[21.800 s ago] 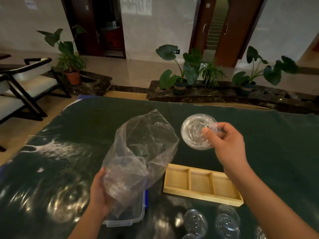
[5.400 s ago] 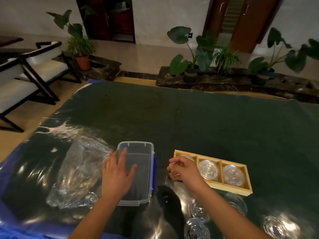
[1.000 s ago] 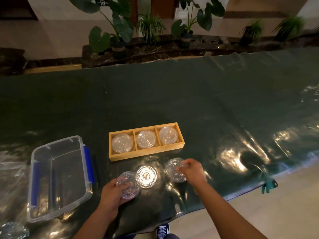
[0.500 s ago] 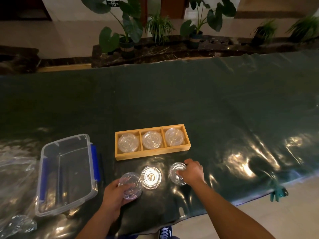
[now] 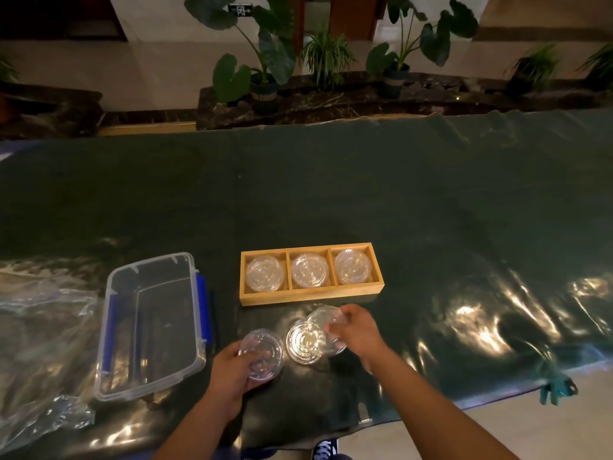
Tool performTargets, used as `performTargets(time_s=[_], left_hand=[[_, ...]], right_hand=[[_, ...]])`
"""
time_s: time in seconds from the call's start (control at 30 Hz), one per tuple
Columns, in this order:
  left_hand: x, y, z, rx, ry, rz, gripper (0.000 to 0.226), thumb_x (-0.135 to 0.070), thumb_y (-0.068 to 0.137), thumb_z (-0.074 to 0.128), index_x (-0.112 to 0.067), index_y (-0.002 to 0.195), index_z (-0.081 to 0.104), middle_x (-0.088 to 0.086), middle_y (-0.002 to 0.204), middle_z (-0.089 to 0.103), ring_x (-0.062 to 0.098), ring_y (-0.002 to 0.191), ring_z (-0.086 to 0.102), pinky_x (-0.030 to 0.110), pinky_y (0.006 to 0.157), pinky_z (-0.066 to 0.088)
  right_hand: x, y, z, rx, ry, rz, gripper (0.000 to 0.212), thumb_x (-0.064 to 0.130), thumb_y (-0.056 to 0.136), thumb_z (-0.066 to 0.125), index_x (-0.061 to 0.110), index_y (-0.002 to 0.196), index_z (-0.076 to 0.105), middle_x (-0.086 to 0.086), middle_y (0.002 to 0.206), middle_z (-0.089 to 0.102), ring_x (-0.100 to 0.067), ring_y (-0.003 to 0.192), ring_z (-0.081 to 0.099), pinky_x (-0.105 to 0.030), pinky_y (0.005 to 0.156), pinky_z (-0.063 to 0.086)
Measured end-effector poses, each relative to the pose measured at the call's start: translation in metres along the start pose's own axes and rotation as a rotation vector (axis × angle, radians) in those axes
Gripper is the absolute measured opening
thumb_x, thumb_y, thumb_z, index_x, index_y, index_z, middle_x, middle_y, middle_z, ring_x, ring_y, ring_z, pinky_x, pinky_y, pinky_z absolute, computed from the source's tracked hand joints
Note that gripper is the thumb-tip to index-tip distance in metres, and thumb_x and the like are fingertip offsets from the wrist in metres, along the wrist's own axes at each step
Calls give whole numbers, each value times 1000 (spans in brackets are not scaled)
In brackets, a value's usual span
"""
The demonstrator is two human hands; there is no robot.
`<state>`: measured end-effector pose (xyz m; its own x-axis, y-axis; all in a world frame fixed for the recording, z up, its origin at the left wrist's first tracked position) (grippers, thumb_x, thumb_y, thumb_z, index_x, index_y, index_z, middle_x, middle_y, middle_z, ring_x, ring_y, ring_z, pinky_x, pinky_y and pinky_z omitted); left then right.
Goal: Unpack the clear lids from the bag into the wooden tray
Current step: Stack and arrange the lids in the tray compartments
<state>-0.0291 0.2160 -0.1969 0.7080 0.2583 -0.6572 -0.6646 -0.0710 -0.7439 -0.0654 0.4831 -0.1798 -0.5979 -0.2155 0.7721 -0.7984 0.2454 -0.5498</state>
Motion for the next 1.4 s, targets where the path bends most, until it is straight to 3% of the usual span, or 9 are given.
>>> performTargets(time_s=[0.2, 0.43, 0.6, 0.7, 0.9, 1.0, 1.1, 1.23, 1.4], left_hand=[[2, 2, -12, 2, -17, -21, 45, 5, 75, 82, -8, 115, 68, 22, 110, 74, 37, 89, 78, 42, 63, 64], [6, 5, -17, -22, -13, -12, 39, 8, 79, 77, -3, 116, 67, 25, 108, 75, 39, 90, 76, 43, 64, 64], [1, 7, -16, -50, -4, 3, 30, 7, 86, 72, -6, 112, 66, 23, 108, 72, 41, 97, 72, 48, 75, 63], [-3, 7, -13, -53, -7, 18, 29, 5, 86, 73, -8, 112, 67, 22, 109, 71, 40, 99, 71, 54, 85, 62], [-12, 5, 8, 76, -19, 1, 39, -1, 83, 80, -8, 120, 68, 21, 110, 78, 38, 98, 77, 56, 89, 61], [-19, 4, 19, 121, -17, 9, 40, -2, 84, 79, -9, 122, 68, 19, 111, 78, 35, 97, 78, 53, 86, 63], [-26, 0, 27, 154, -13, 25, 33, -4, 90, 71, -10, 122, 68, 19, 117, 75, 36, 102, 76, 55, 89, 62], [-34, -7, 38, 138, -64, 24, 26, -15, 98, 59, -10, 122, 67, 20, 113, 76, 38, 102, 75, 51, 81, 64], [-37, -11, 41, 231, -22, 14, 44, -49, 101, 54, -13, 121, 71, 18, 116, 77, 35, 106, 75, 52, 85, 61]], right_hand=[[-2, 3, 40, -9, -388, -39, 32, 19, 80, 79, 22, 100, 55, -1, 108, 62, -21, 97, 63, -31, 78, 52], [-3, 9, 32, -54, -381, 24, 39, 24, 77, 82, 21, 105, 56, 1, 99, 66, -20, 94, 65, -35, 79, 55], [-5, 6, 27, -7, -131, 61, 36, 14, 76, 83, 20, 100, 57, -1, 103, 63, -15, 89, 61, -24, 62, 47], [2, -1, 13, -35, 111, 63, 33, 8, 77, 82, 15, 99, 59, -8, 105, 66, -21, 88, 67, -27, 63, 54], [33, -19, 9, 94, 396, 16, 35, 1, 80, 79, 3, 110, 60, -21, 111, 71, -30, 95, 70, -46, 88, 57], [57, -29, -2, 1, 276, -175, 29, 7, 79, 81, 15, 96, 60, -6, 95, 71, -17, 87, 68, -30, 74, 58], [88, -54, -5, -133, -173, -601, 30, 17, 82, 79, 29, 89, 53, 10, 85, 63, -3, 78, 61, -13, 66, 47], [96, -102, 37, 44, -740, -1308, 18, 0, 80, 67, 11, 91, 61, -3, 92, 61, -18, 83, 58, -32, 68, 52], [91, -118, 56, 90, -962, -1489, 12, 3, 79, 67, 13, 85, 65, -3, 90, 65, -21, 81, 60, -32, 72, 51]])
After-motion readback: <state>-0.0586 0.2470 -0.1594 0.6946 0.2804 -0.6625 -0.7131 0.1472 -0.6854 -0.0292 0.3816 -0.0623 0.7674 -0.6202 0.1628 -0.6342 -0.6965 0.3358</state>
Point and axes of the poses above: each hand's wrist, its own y-axis towards the middle knuckle, its own z-axis out of the palm, x = y × z, the point moved 6 cm from there along y, towards the middle knuckle
